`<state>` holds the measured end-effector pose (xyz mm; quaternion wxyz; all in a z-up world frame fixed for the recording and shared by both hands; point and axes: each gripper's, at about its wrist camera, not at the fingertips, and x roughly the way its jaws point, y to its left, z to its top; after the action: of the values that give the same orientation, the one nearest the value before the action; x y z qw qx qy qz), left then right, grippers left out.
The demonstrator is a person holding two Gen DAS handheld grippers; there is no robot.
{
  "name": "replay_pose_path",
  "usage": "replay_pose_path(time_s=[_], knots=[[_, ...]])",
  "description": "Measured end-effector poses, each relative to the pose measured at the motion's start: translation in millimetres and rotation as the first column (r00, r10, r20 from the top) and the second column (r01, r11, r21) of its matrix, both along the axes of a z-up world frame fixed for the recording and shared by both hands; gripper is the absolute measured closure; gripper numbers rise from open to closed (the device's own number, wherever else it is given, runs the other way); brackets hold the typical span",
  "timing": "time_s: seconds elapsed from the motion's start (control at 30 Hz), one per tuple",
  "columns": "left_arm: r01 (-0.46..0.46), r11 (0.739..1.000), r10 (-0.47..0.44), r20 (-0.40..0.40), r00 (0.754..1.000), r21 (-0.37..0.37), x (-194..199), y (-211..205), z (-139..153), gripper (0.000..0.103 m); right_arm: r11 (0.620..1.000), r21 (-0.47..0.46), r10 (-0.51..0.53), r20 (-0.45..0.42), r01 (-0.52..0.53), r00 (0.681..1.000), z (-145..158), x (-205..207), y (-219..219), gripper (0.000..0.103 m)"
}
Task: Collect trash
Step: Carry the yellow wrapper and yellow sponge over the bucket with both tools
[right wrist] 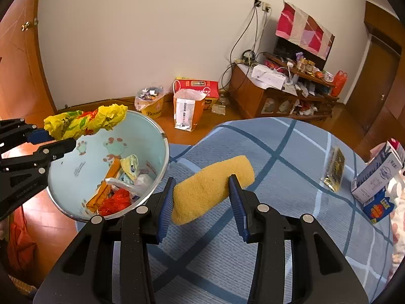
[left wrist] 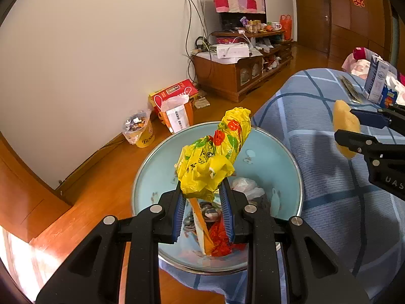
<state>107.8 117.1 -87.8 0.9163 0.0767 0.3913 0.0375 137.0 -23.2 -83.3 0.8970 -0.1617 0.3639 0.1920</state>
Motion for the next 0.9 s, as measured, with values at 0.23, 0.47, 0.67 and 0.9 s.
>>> replay_pose_path(time_s=[0.23,0.47,0.67,0.9], knots=[[-0.013,1.0,0.013,-0.002,1.0,0.008,-3,6,-1,0.077,1.0,-0.004,0.014,-0.001,-0.014,1.0,-3,0,8,0.06],[-0.028,1.0,0.028,-0.007,1.0,0.014,-3,13,-4,0.077,1.0,-0.007,0.029,-0.003,-0.029,1.0,-4,2,14,0.06],[-0.036,0.999,0.037,-0.006,0.999,0.016,-4,18,-5,0.077,0.999,-0.011,0.04,-0.004,-0.04,0.999,-5,2,20,0.06],[-0.056,0.998,0.056,-0.008,0.998,0.028,-1,21,-8,0.077,0.998,-0.012,0.054,-0.003,-0.054,0.999,-4,3,26,0.06]])
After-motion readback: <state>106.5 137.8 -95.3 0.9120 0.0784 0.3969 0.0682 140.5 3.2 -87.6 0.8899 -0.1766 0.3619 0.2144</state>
